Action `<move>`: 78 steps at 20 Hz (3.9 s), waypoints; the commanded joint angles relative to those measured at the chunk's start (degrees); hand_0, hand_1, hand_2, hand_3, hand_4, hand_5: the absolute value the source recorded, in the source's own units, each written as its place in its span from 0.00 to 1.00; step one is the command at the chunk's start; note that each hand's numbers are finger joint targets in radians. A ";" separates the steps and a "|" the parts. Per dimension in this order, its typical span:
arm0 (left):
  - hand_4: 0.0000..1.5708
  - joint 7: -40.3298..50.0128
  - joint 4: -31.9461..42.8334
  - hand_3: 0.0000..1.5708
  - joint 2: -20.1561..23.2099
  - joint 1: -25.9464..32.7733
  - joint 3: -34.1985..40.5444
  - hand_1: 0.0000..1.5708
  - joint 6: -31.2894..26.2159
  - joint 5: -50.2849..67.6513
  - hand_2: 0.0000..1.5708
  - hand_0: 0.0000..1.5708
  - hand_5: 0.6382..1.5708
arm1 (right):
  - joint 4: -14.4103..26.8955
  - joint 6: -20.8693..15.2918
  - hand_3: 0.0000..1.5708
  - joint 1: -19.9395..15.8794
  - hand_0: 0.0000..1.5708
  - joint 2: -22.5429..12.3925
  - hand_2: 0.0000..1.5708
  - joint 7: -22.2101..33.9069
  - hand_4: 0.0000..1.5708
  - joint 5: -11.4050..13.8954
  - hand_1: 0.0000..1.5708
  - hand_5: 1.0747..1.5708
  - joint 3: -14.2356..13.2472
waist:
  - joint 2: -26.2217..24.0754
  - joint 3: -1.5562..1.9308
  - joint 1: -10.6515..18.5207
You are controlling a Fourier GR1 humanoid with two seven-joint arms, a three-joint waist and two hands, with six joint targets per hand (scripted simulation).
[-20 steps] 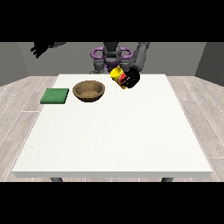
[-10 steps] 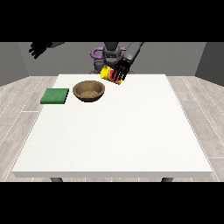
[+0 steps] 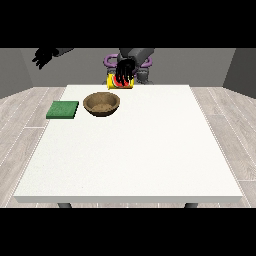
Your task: Pick the cup and pour the ball into the bowl, then pick the bowl and place it on the pad
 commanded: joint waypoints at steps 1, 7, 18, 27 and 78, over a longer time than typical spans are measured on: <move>0.69 8.34 0.50 1.00 -0.22 -2.67 -6.92 0.92 -5.46 -7.17 1.00 0.92 1.00 | 1.37 1.16 0.19 -2.35 0.00 -1.04 0.00 0.41 0.45 0.00 0.00 0.97 0.47 | 0.01 -0.03 -2.19; 0.66 11.21 -6.01 0.99 -0.22 -1.71 -12.73 0.17 -19.03 -7.69 0.80 0.17 1.00 | 1.23 -1.76 0.21 -6.28 0.00 2.55 0.00 2.80 0.44 1.27 0.00 0.96 3.85 | -0.31 -0.10 -5.56; 0.70 3.53 -17.05 0.98 5.78 1.38 -1.18 0.48 -12.72 -1.70 1.00 0.48 0.98 | 1.63 -4.41 0.03 -1.03 0.00 2.41 0.00 0.17 0.45 2.34 0.00 0.95 1.72 | -3.41 -0.22 2.63; 0.74 -10.01 -32.57 0.00 7.14 6.70 27.48 0.00 -5.93 33.27 0.00 0.00 0.99 | 2.77 -7.98 0.00 -0.27 0.00 1.64 0.00 0.44 0.50 3.02 0.00 0.97 -0.28 | -2.50 -0.96 12.01; 0.65 -16.15 -47.07 0.00 35.49 12.80 59.74 0.00 -46.43 85.25 0.00 0.00 0.96 | 32.56 -24.90 0.50 -8.29 1.00 9.88 1.00 -21.78 0.54 9.96 1.00 0.83 0.85 | 20.42 -0.17 20.21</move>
